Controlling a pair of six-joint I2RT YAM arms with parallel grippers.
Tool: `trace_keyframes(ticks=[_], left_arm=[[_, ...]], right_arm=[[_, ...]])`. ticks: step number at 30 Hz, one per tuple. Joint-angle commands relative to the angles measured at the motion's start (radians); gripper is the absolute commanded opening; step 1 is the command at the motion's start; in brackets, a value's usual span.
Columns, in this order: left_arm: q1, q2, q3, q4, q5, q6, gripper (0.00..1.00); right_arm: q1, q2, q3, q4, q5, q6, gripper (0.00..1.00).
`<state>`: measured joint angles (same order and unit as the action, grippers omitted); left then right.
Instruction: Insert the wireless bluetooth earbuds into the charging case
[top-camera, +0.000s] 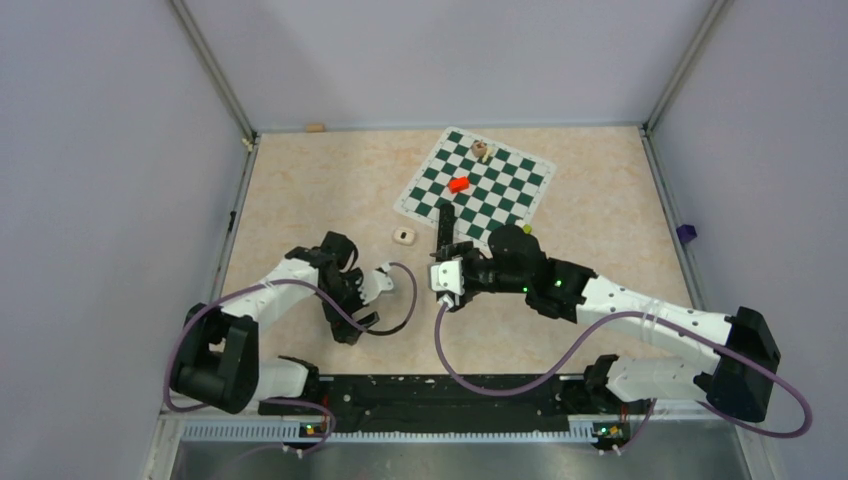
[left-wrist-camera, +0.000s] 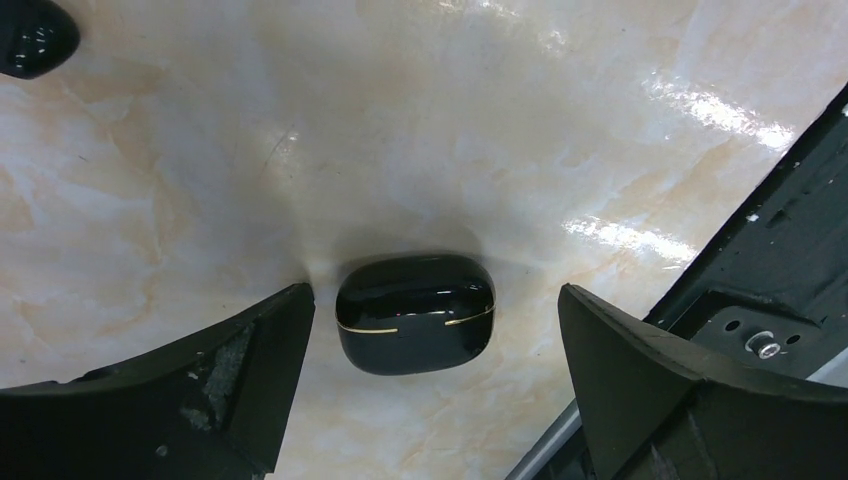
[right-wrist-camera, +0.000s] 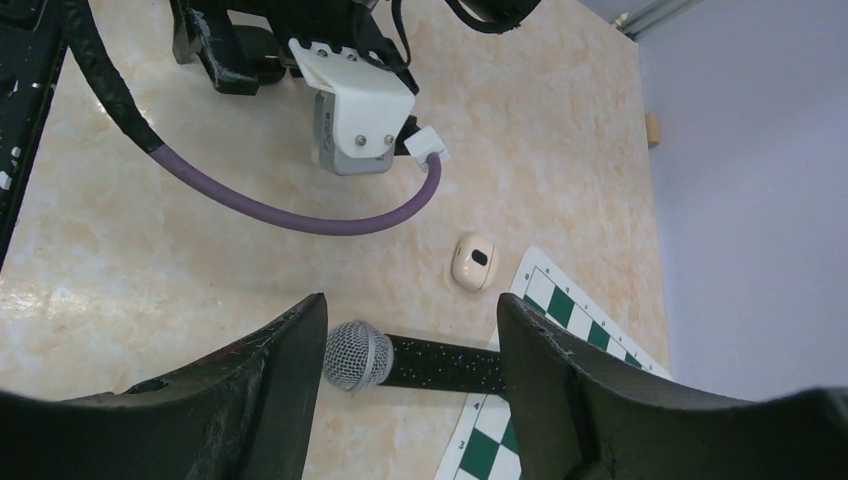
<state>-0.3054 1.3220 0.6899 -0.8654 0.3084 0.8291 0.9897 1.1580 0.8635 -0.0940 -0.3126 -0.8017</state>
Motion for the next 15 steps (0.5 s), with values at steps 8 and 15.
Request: trace_keyframes(ticks=[8,15], left_arm=[[-0.016,0.011,-0.077,0.092,-0.129,-0.057,0.87],[-0.02,-0.001,-0.084,0.048,-0.089,-0.043,0.59]], right_arm=[[-0.007,-0.024,-0.001,0.031,0.001,-0.006,0.64],[-0.007,-0.023,0.0,0.028,-0.006,-0.007,0.68]])
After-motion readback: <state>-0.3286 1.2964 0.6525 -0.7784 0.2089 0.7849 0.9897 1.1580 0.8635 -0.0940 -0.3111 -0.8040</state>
